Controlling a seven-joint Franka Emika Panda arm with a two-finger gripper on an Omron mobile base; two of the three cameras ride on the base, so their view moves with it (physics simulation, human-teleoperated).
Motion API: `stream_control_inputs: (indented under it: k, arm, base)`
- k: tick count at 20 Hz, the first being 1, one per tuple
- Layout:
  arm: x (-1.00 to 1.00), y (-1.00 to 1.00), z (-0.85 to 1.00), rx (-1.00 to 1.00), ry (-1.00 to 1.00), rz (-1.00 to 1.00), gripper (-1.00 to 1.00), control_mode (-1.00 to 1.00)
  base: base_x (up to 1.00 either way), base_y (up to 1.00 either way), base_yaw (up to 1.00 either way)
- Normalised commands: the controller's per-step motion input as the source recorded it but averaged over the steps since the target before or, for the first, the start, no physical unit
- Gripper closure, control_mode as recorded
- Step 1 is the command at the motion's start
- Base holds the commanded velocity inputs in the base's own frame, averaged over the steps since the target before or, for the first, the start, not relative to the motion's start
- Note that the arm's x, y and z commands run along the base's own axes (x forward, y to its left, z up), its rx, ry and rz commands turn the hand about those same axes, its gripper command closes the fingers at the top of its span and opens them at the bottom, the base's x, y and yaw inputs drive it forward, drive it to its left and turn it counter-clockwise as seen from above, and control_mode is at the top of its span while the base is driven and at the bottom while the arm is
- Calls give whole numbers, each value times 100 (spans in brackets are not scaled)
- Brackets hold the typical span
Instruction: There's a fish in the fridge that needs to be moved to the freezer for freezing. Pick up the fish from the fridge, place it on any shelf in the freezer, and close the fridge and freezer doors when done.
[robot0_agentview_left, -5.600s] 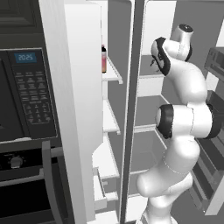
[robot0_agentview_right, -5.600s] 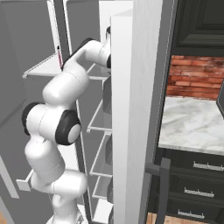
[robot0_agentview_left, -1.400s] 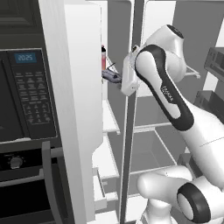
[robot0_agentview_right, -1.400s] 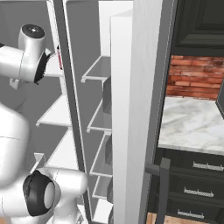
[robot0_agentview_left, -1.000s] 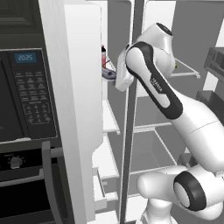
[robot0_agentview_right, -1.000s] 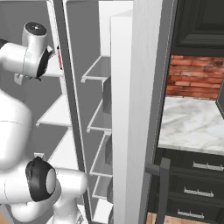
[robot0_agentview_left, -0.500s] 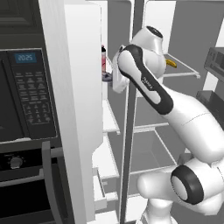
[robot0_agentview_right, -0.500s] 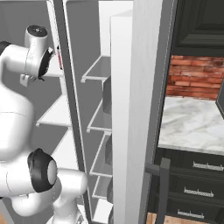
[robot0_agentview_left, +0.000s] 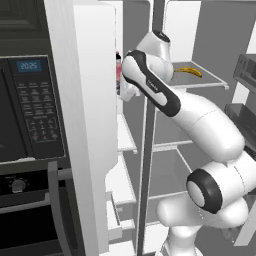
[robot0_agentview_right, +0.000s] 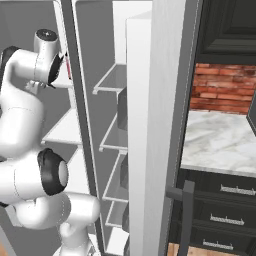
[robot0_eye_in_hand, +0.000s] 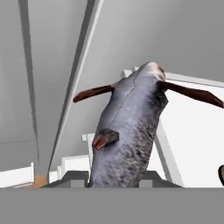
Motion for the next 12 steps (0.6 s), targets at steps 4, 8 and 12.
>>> stream_control_inputs:
  k: [4,8,12]
  arm:
    - [48,43,0,-10,0,0,100,-100]
    - [53,1,1,-1,1,0,100,-100]
    - [53,12,-1,-5,0,0,100,-100]
  base:
    - [0,0,0]
    - [0,0,0]
    - [0,0,0]
